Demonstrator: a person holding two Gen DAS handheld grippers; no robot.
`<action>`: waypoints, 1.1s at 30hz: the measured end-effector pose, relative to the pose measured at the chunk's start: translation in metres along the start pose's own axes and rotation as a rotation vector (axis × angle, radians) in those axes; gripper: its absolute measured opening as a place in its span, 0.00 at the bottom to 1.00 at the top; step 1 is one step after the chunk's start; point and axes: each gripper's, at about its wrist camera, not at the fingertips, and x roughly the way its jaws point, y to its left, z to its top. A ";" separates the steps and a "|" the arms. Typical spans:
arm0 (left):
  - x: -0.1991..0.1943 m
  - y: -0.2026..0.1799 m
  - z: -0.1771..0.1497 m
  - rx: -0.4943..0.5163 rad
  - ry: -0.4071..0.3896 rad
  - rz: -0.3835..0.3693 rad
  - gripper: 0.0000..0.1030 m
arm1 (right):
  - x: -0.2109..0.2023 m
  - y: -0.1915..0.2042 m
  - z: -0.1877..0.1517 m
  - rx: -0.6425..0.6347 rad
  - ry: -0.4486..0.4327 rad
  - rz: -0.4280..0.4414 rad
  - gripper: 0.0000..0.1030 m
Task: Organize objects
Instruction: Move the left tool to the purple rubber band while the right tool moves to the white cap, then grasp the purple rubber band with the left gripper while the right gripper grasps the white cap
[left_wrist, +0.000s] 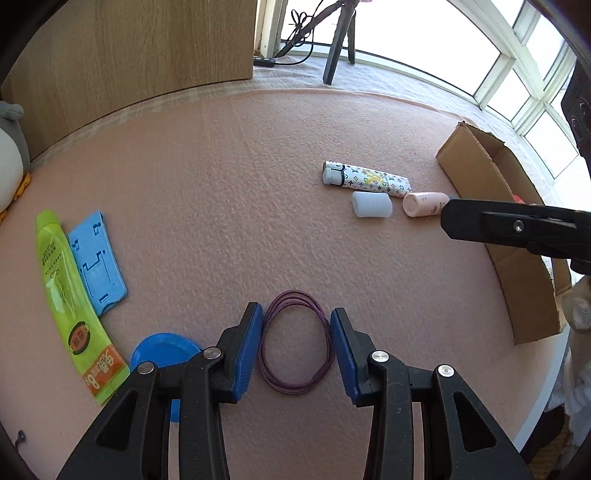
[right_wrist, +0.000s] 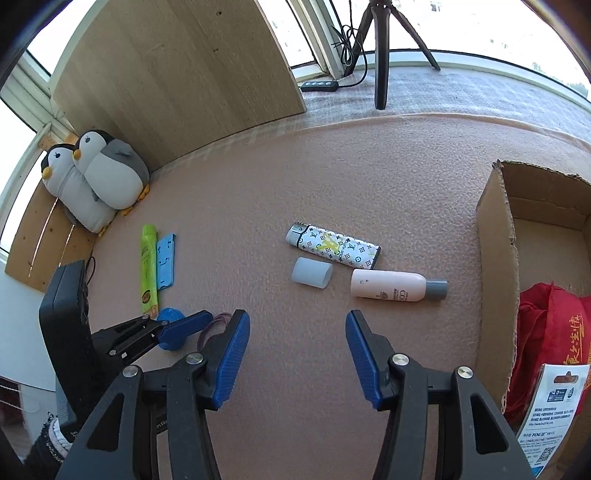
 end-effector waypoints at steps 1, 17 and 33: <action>-0.002 0.000 -0.005 -0.007 0.000 -0.007 0.40 | 0.004 0.001 0.003 0.002 0.007 0.008 0.45; -0.030 0.007 -0.059 -0.038 0.015 -0.044 0.40 | 0.058 0.010 0.042 -0.008 0.072 -0.052 0.27; -0.063 0.030 -0.080 -0.109 0.012 -0.090 0.40 | 0.029 0.014 0.008 -0.044 0.073 -0.003 0.27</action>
